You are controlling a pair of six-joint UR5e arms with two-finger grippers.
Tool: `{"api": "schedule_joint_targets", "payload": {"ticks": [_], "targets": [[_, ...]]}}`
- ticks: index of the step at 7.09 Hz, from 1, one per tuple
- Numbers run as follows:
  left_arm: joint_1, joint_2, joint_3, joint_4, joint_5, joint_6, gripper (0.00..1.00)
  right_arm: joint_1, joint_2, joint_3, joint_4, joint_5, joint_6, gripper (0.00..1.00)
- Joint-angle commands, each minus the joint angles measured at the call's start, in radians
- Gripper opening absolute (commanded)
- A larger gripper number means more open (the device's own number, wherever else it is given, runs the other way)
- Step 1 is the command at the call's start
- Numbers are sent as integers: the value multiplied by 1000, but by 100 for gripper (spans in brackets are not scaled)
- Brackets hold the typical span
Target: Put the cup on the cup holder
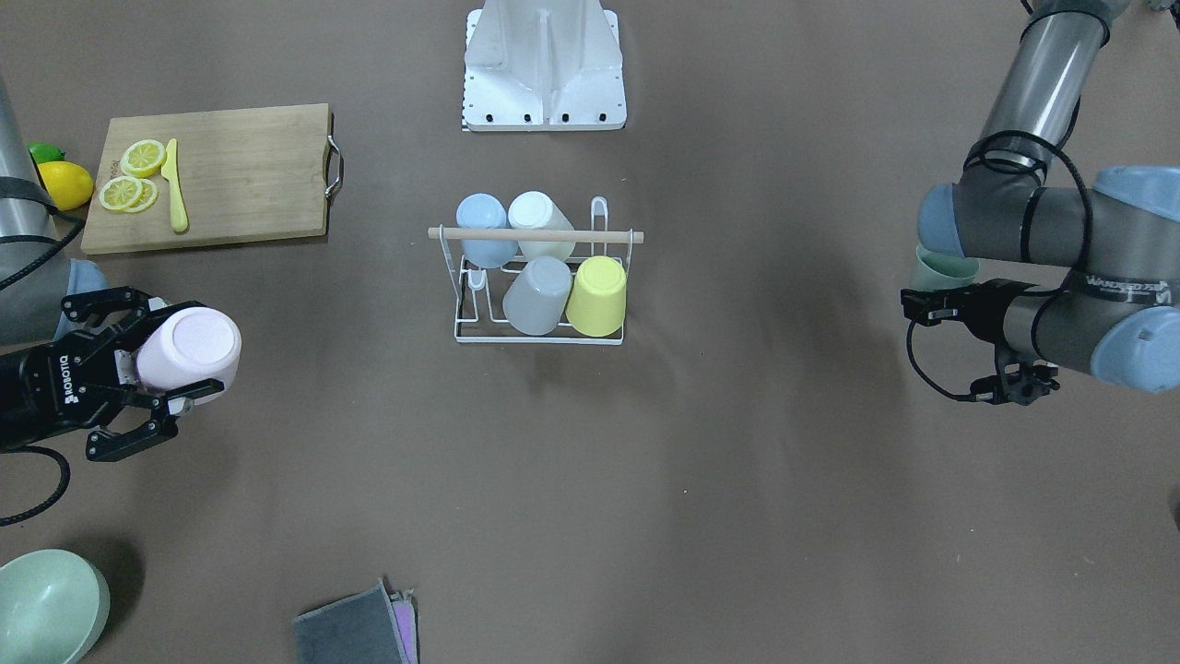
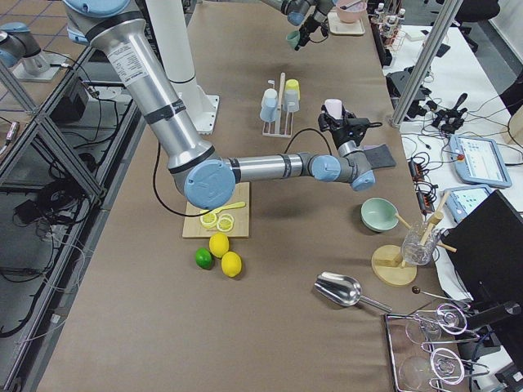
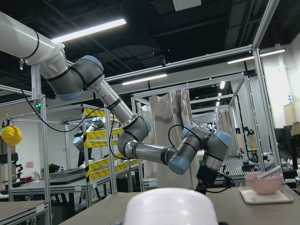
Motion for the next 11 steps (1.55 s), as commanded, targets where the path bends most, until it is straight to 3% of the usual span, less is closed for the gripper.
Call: {"api": "schedule_joint_targets", "payload": {"ticks": [1,3,5,6,9,11], "targets": [[-38,4,20,-402,85,-284,0,-105,20,-6,2,72,-178,27],[-41,-5,17,-693,278,-534,0,-151,105,-81,10,108,-268,28],[-103,-51,-21,-796,293,-677,0,-185,145,-124,10,109,-323,28],[-111,-49,-24,-970,335,-760,0,-195,150,-122,10,109,-324,28],[-95,-22,-70,-1456,678,-876,0,-263,158,-115,10,123,-344,28],[21,58,-100,-1769,972,-863,0,-283,158,-101,10,123,-346,28]]}}
